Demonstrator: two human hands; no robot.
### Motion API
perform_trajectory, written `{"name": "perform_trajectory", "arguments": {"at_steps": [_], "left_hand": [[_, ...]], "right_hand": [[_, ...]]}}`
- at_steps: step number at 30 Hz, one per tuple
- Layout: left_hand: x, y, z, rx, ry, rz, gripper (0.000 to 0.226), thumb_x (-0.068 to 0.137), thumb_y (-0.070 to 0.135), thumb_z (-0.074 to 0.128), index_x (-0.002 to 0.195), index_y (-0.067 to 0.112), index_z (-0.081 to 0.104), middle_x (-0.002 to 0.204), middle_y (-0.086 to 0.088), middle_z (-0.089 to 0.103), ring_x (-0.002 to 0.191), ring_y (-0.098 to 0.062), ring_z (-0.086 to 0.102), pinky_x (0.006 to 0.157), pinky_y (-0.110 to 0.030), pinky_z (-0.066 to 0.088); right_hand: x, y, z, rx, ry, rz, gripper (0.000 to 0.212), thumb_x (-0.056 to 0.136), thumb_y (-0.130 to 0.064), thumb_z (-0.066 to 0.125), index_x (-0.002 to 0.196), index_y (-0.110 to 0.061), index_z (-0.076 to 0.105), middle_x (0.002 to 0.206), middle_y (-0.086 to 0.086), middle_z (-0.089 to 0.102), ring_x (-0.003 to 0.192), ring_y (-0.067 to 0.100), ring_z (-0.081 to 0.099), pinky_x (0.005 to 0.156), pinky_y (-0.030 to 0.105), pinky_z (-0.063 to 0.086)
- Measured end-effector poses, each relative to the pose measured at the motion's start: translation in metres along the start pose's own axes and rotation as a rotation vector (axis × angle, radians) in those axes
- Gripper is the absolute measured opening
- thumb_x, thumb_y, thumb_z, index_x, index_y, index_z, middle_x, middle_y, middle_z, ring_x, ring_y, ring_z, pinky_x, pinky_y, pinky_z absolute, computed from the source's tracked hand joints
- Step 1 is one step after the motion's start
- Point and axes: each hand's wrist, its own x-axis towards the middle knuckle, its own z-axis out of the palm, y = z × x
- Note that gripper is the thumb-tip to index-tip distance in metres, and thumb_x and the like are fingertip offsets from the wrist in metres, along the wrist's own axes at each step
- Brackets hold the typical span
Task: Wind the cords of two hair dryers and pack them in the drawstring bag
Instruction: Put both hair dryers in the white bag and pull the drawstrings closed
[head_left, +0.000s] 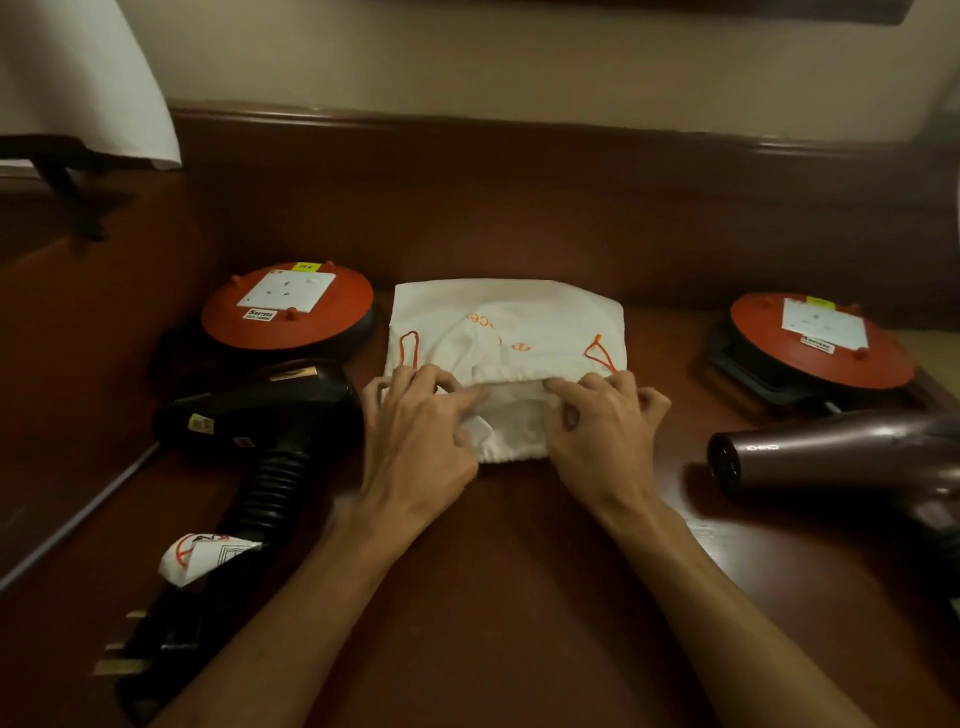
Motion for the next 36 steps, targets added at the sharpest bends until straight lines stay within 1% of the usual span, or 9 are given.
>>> {"name": "perform_trajectory", "arguments": {"at_steps": [3,8,13,16,21,23,27,33,36], "left_hand": [[0.005,-0.006,0.0,-0.05,0.097,-0.095,0.026,0.081,0.003,0.069,0.094,0.02,0.083,0.132,-0.005,0.065,0.124,-0.028,0.049,0.105,-0.045,0.036],[0.002,0.0,0.002,0.084,-0.045,-0.019,0.068,0.083,0.027,0.074,0.147,0.026,0.052,0.17,-0.02,0.002,0.153,-0.039,0.009,0.121,-0.058,0.019],[0.01,-0.019,-0.02,0.079,0.101,-0.119,0.044,0.079,0.027,0.079,0.122,0.021,0.075,0.164,-0.018,0.033,0.145,-0.041,0.031,0.114,-0.06,0.027],[0.009,-0.022,-0.026,0.03,0.222,-0.113,0.026,0.084,0.016,0.075,0.109,0.021,0.081,0.158,-0.015,0.045,0.138,-0.039,0.039,0.111,-0.058,0.031],[0.003,-0.013,-0.023,0.159,-0.153,-0.066,0.095,0.078,0.051,0.077,0.158,0.04,0.027,0.164,-0.015,-0.035,0.154,-0.036,-0.025,0.122,-0.057,-0.011],[0.004,-0.018,-0.028,0.188,-0.129,-0.075,0.093,0.075,0.057,0.078,0.155,0.038,0.036,0.168,-0.014,-0.027,0.155,-0.035,-0.023,0.122,-0.056,-0.011],[0.008,-0.032,-0.036,0.121,0.201,-0.108,0.026,0.087,0.025,0.073,0.112,0.022,0.079,0.166,-0.016,0.029,0.154,-0.038,0.018,0.12,-0.064,0.014],[0.004,-0.031,-0.034,0.202,-0.084,-0.146,0.093,0.077,0.043,0.079,0.157,0.034,0.034,0.169,-0.017,-0.019,0.155,-0.036,-0.02,0.122,-0.06,-0.006],[0.006,-0.041,-0.042,0.151,0.074,-0.143,0.058,0.078,0.035,0.079,0.134,0.028,0.065,0.171,-0.016,0.01,0.157,-0.037,0.002,0.121,-0.063,0.003]], "right_hand": [[0.004,0.011,-0.005,0.007,-0.002,0.011,0.034,0.095,-0.022,0.06,0.128,-0.026,0.067,0.112,-0.002,0.066,0.11,0.02,0.043,0.091,0.039,0.019],[0.005,0.007,-0.023,-0.079,-0.325,-0.052,0.085,0.087,-0.034,0.064,0.156,-0.032,0.015,0.151,0.005,0.026,0.14,0.024,0.019,0.112,0.046,0.012],[0.008,0.027,-0.035,-0.085,-0.072,-0.136,0.03,0.096,-0.028,0.058,0.123,-0.029,0.071,0.116,-0.001,0.062,0.116,0.02,0.045,0.1,0.044,0.022],[0.009,0.028,-0.035,-0.088,0.008,-0.116,0.027,0.096,-0.025,0.055,0.118,-0.024,0.071,0.105,-0.002,0.059,0.106,0.019,0.047,0.096,0.043,0.024],[0.004,0.022,-0.039,-0.142,-0.309,-0.076,0.081,0.087,-0.042,0.066,0.154,-0.019,0.027,0.142,0.005,0.03,0.133,0.023,0.027,0.112,0.044,0.015],[0.006,0.027,-0.041,-0.123,-0.209,-0.097,0.058,0.089,-0.035,0.065,0.142,-0.018,0.05,0.132,0.003,0.047,0.127,0.022,0.038,0.107,0.043,0.019],[0.009,0.035,-0.045,-0.009,0.156,-0.01,0.016,0.088,-0.018,0.065,0.096,-0.014,0.078,0.093,0.0,0.071,0.094,0.023,0.061,0.092,0.04,0.027],[0.008,0.038,-0.045,-0.103,-0.119,0.036,0.07,0.081,-0.025,0.069,0.145,-0.015,0.043,0.146,0.004,0.04,0.136,0.025,0.031,0.109,0.049,0.022],[0.009,0.043,-0.052,-0.07,0.066,0.02,0.035,0.085,-0.022,0.065,0.118,-0.014,0.069,0.118,0.005,0.065,0.119,0.027,0.051,0.1,0.047,0.026]]}}
